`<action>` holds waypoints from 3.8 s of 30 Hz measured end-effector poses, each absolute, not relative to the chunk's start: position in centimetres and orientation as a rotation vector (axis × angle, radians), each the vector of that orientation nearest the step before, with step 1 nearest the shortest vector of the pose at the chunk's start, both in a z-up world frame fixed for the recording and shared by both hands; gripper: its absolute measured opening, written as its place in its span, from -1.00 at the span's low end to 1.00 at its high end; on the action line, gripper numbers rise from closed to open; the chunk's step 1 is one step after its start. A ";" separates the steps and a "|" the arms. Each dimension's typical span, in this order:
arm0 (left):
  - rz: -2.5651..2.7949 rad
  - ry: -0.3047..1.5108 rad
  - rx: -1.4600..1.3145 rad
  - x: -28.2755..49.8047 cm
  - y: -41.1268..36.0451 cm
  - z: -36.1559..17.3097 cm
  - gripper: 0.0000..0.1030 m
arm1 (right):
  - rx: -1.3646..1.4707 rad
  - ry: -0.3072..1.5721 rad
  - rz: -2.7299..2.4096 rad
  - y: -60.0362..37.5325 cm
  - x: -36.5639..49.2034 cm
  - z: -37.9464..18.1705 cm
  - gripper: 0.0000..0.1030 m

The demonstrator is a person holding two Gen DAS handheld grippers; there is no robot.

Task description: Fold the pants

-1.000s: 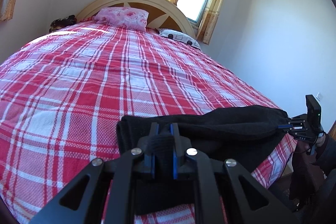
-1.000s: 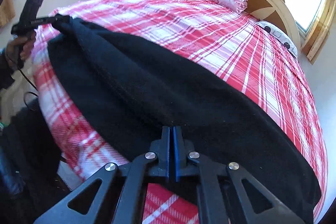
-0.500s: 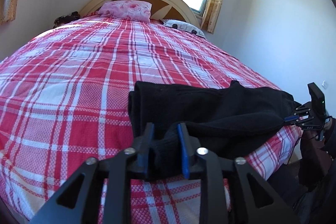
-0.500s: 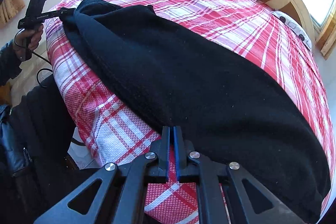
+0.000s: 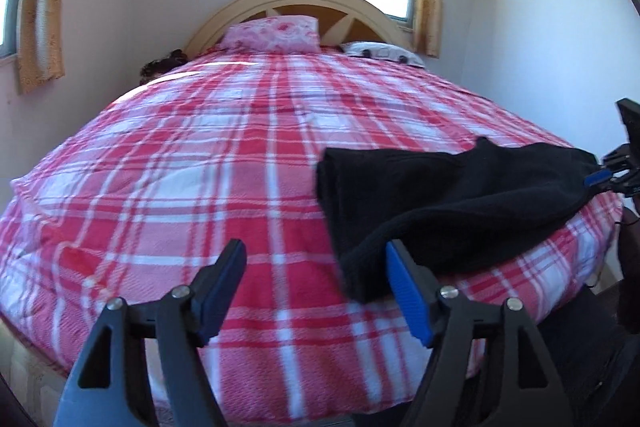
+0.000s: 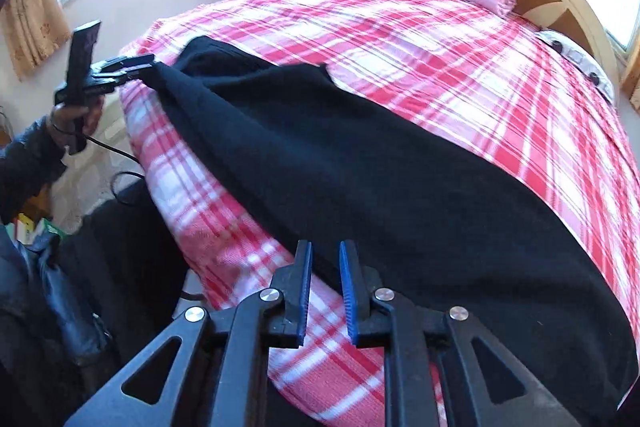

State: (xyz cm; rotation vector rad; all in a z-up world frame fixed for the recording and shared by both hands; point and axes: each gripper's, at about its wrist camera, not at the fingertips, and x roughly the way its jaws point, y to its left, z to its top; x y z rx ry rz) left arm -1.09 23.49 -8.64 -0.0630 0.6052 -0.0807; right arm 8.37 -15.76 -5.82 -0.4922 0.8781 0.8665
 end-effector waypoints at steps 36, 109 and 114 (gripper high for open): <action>-0.275 0.751 -0.721 0.3 23.3 -10.1 -0.69 | -0.507 0.817 1.064 -2.0 7.5 -7.8 -0.64; -0.224 0.837 -0.616 15.2 26.5 -10.1 -0.73 | -0.353 0.952 1.010 -1.6 11.0 -11.4 -0.05; -0.203 0.839 -0.506 13.9 26.1 -8.6 -0.43 | -0.391 0.975 1.077 -1.8 10.8 -9.8 0.15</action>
